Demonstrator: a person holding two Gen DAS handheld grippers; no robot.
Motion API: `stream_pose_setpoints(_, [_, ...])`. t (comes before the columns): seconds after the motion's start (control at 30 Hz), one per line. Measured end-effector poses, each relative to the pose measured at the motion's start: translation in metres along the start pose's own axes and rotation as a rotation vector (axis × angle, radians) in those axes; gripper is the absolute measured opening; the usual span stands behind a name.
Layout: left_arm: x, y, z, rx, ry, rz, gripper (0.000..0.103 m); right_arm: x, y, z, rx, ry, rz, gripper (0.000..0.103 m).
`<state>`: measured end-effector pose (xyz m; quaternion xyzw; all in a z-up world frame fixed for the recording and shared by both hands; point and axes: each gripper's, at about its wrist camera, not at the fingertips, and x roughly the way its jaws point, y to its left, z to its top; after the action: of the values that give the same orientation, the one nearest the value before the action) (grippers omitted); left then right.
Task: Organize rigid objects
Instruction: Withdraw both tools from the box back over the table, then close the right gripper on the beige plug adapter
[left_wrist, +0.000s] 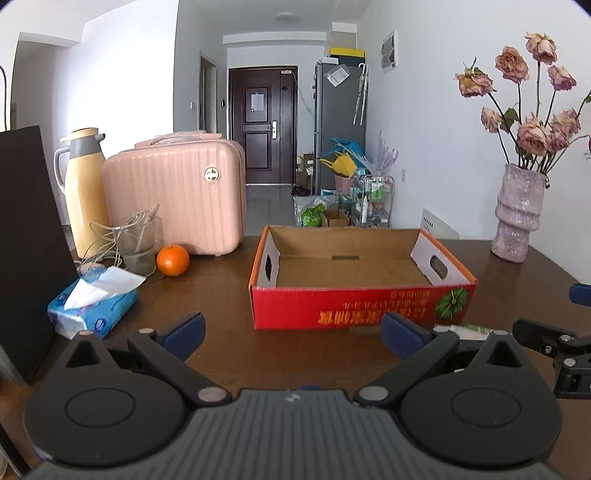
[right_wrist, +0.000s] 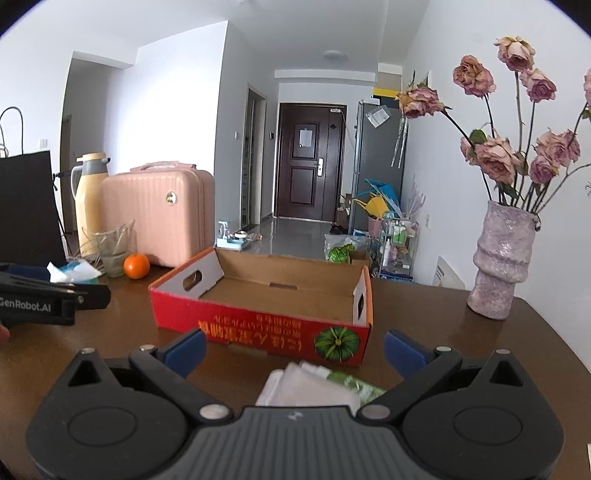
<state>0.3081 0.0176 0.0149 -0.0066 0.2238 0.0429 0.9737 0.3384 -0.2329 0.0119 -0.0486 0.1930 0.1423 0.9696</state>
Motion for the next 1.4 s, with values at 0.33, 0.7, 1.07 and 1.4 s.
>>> stream_pose_setpoints(0.33, [-0.019,0.002,-0.03,0.004,0.058,-0.025,0.103,-0.023,0.002,-0.032,0.016,0.073,-0.028,0.103])
stream_pose_setpoints(0.7, [-0.029,0.006,-0.063,-0.018,0.142,-0.063,0.103,-0.039,0.003,-0.07,0.069,0.163,-0.047,0.103])
stream_pose_setpoints(1.07, [-0.029,0.005,-0.072,-0.013,0.171,-0.074,0.103,-0.038,0.005,-0.08,0.047,0.204,-0.064,0.103])
stream_pose_setpoints(1.4, [-0.026,0.003,-0.073,-0.01,0.182,-0.067,0.103,-0.003,0.007,-0.09,-0.045,0.321,-0.056,0.102])
